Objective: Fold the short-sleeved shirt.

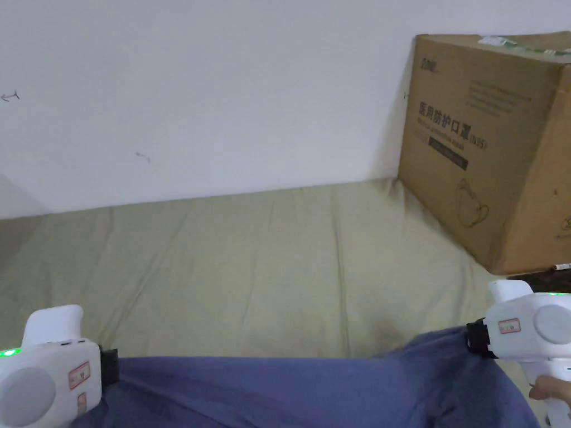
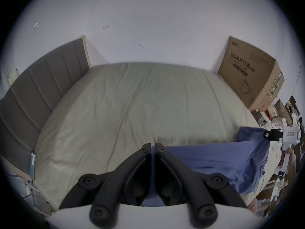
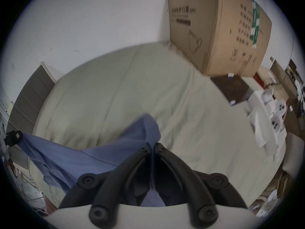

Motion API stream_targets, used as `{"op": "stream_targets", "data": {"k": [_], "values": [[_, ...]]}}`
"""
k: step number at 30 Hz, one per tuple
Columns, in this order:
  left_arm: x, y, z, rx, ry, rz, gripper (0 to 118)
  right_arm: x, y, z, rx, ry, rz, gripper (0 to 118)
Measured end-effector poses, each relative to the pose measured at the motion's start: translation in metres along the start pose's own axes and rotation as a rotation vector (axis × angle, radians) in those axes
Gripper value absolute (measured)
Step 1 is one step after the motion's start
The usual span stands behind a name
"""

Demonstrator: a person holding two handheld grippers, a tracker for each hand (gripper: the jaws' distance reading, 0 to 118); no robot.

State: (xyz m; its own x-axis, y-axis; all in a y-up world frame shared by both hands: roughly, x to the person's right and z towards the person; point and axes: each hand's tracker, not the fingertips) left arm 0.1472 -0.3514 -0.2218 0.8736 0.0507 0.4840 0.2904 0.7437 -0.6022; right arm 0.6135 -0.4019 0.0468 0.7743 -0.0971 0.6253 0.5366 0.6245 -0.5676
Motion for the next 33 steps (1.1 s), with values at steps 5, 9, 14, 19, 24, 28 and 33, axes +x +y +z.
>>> {"op": "stream_targets", "data": {"k": [5, 9, 14, 19, 24, 28, 33], "values": [[-0.008, 0.033, 0.047, 0.114, 0.031, -0.013, 2, -0.009, 0.035, 0.066, 0.145, 0.073, -0.065, 5], [-0.015, 0.065, 0.080, 0.178, 0.049, 0.007, 2, -0.019, 0.074, 0.108, 0.235, 0.081, -0.028, 5], [-0.019, 0.119, 0.107, 0.263, 0.085, -0.029, 2, -0.036, 0.134, 0.151, 0.348, 0.099, -0.024, 5], [-0.027, 0.184, 0.116, 0.315, 0.104, -0.023, 2, -0.056, 0.198, 0.174, 0.414, 0.118, -0.019, 5], [-0.034, 0.259, 0.108, 0.374, 0.135, -0.015, 2, -0.077, 0.268, 0.179, 0.475, 0.142, -0.043, 5], [-0.036, 0.313, 0.097, 0.431, 0.171, -0.038, 2, -0.096, 0.324, 0.175, 0.523, 0.152, -0.059, 5], [-0.040, 0.364, 0.086, 0.518, 0.225, -0.037, 2, -0.121, 0.377, 0.179, 0.600, 0.189, -0.084, 5]]}}
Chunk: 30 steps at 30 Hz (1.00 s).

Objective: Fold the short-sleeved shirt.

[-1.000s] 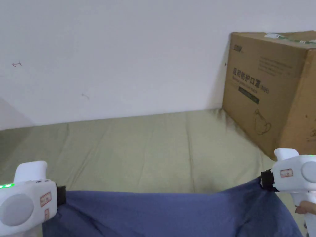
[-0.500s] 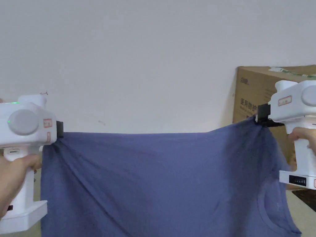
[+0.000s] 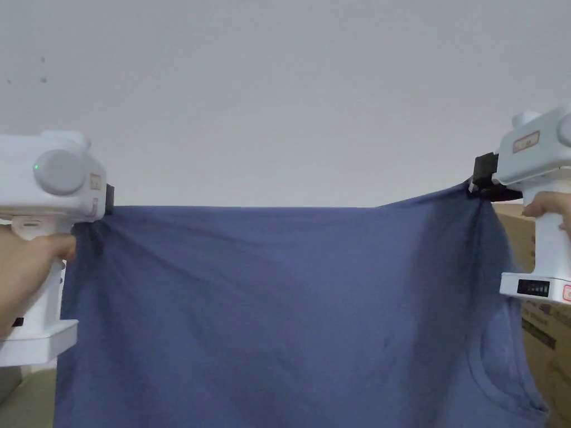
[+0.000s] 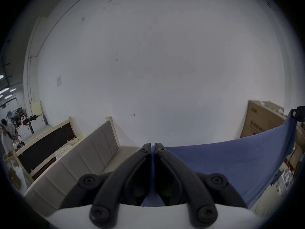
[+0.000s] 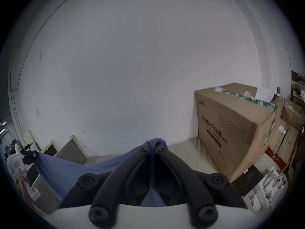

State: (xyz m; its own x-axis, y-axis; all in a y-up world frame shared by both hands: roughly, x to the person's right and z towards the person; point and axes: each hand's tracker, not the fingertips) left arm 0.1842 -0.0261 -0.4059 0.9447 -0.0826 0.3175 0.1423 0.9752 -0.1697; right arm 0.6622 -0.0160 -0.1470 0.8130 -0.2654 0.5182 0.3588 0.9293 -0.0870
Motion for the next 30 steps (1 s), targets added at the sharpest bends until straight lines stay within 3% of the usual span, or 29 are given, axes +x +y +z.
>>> {"op": "stream_targets", "data": {"k": [3, 8, 14, 21, 25, 30], "values": [[-0.003, 0.018, -0.017, 0.022, 0.021, -0.005, 2, -0.019, 0.018, -0.008, 0.038, 0.002, 0.049, 5], [-0.009, 0.032, -0.034, 0.090, 0.074, 0.000, 2, -0.038, 0.031, -0.011, 0.074, 0.022, 0.042, 5], [-0.002, -0.004, -0.064, 0.100, 0.134, -0.028, 2, -0.049, -0.001, -0.026, 0.042, 0.019, 0.108, 5], [0.021, -0.134, -0.139, -0.161, 0.112, -0.045, 2, -0.023, -0.117, -0.105, -0.188, -0.036, 0.095, 5], [0.039, -0.236, -0.177, -0.367, 0.081, -0.063, 2, 0.011, -0.207, -0.162, -0.377, -0.087, 0.117, 5], [0.051, -0.352, -0.192, -0.550, 0.061, -0.050, 2, 0.062, -0.321, -0.194, -0.556, -0.090, -0.020, 5]]}}
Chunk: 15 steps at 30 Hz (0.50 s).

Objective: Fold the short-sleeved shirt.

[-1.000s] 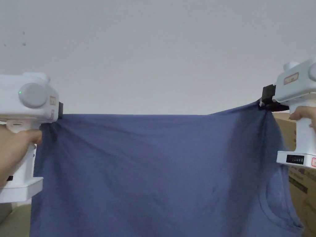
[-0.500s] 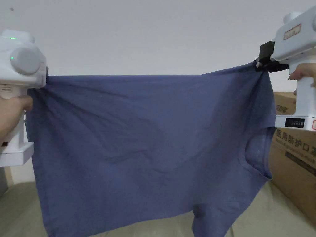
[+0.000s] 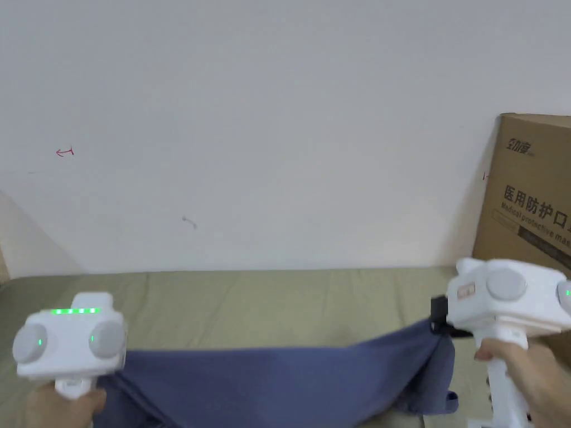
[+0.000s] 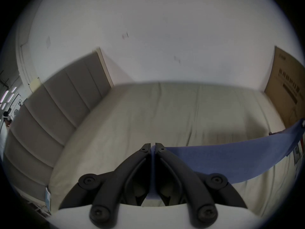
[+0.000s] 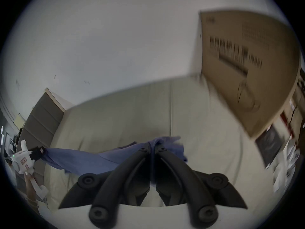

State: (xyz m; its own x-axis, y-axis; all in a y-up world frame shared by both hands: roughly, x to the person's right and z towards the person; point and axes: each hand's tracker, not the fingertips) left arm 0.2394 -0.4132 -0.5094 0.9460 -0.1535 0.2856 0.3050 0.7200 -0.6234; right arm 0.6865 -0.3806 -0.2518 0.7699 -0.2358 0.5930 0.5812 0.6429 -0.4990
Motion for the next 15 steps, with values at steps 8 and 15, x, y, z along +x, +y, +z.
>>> {"op": "stream_targets", "data": {"k": [8, 15], "values": [[-0.019, -0.096, 0.000, -0.098, -0.015, 0.000, 2, 0.042, -0.094, -0.017, -0.111, -0.030, 0.033, 5], [-0.054, -0.165, 0.086, -0.099, -0.058, -0.025, 2, 0.053, -0.176, 0.064, -0.092, 0.013, 0.034, 5]]}}
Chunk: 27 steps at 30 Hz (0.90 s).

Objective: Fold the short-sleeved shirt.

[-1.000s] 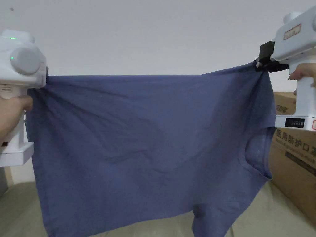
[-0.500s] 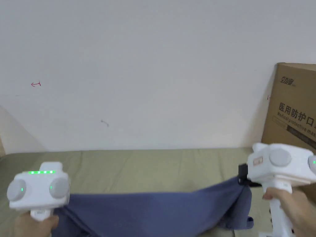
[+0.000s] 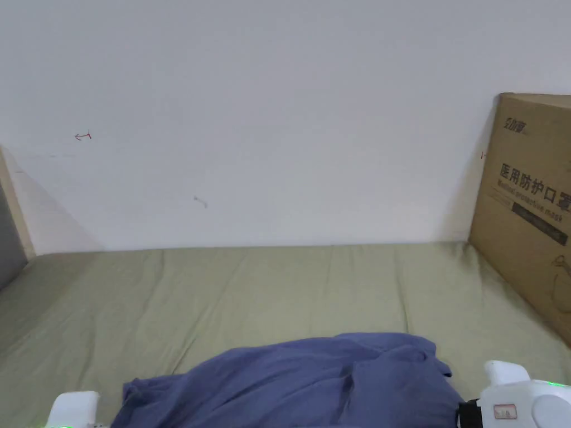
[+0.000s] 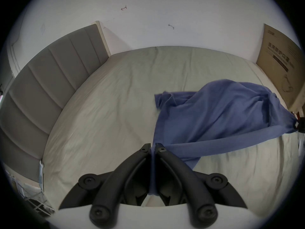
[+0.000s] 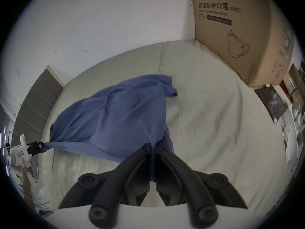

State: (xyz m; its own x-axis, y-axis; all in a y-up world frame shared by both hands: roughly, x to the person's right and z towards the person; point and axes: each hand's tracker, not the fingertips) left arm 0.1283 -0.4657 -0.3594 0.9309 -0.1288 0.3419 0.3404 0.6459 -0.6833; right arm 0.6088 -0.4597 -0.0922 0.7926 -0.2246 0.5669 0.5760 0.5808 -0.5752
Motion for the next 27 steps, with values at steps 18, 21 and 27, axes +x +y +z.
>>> {"op": "stream_targets", "data": {"k": [18, 21, 27], "values": [[-0.068, -0.235, 0.156, -0.089, -0.019, -0.049, 3, 0.008, -0.287, 0.186, -0.078, -0.046, 0.055, 5], [-0.072, -0.245, 0.163, -0.076, -0.049, -0.009, 21, 0.006, -0.297, 0.187, -0.074, -0.038, 0.024, 5], [-0.083, -0.259, 0.196, -0.040, -0.130, 0.056, 109, -0.003, -0.293, 0.203, -0.056, -0.030, -0.003, 97]]}}
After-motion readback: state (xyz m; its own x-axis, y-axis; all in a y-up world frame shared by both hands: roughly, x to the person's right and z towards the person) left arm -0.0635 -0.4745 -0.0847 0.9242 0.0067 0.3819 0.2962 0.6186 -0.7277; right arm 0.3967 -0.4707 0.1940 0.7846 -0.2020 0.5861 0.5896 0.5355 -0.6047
